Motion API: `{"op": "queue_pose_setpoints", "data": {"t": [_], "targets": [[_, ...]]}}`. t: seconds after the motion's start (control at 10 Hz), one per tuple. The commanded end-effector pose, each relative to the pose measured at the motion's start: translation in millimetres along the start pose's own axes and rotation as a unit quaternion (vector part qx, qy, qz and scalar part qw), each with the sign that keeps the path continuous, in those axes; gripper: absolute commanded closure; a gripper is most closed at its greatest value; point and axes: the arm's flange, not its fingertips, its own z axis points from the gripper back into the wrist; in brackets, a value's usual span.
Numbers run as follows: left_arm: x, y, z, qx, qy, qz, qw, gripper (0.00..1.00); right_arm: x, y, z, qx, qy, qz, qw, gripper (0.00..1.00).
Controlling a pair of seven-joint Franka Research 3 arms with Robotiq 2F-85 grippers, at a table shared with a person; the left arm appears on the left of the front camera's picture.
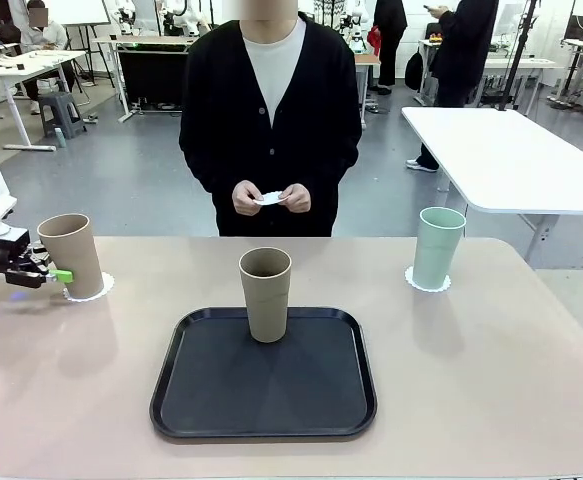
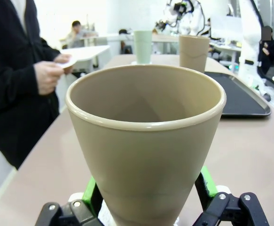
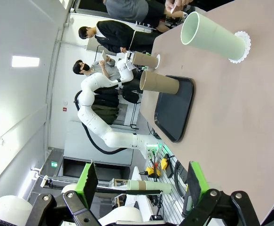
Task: Place coasters on the table and set cups on them.
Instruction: Take one Reusable plastic cup from the Flat Tray and place it on a coaster set by the human.
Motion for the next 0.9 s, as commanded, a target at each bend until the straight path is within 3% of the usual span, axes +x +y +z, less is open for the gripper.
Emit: {"op": "queue_pose_setpoints", "data": {"t": [0.0, 0.8], "targets": [[-1, 2, 7, -0.014, 0.0, -0.011, 1.0, 0.0, 0, 2, 0, -0.002, 0.001, 0.0, 1.0, 0.0], [-4, 1, 20, -0.056, 0.033, 0.009, 0.998, 0.0, 0, 2, 0, -0.002, 0.001, 0.0, 1.0, 0.0]]}}
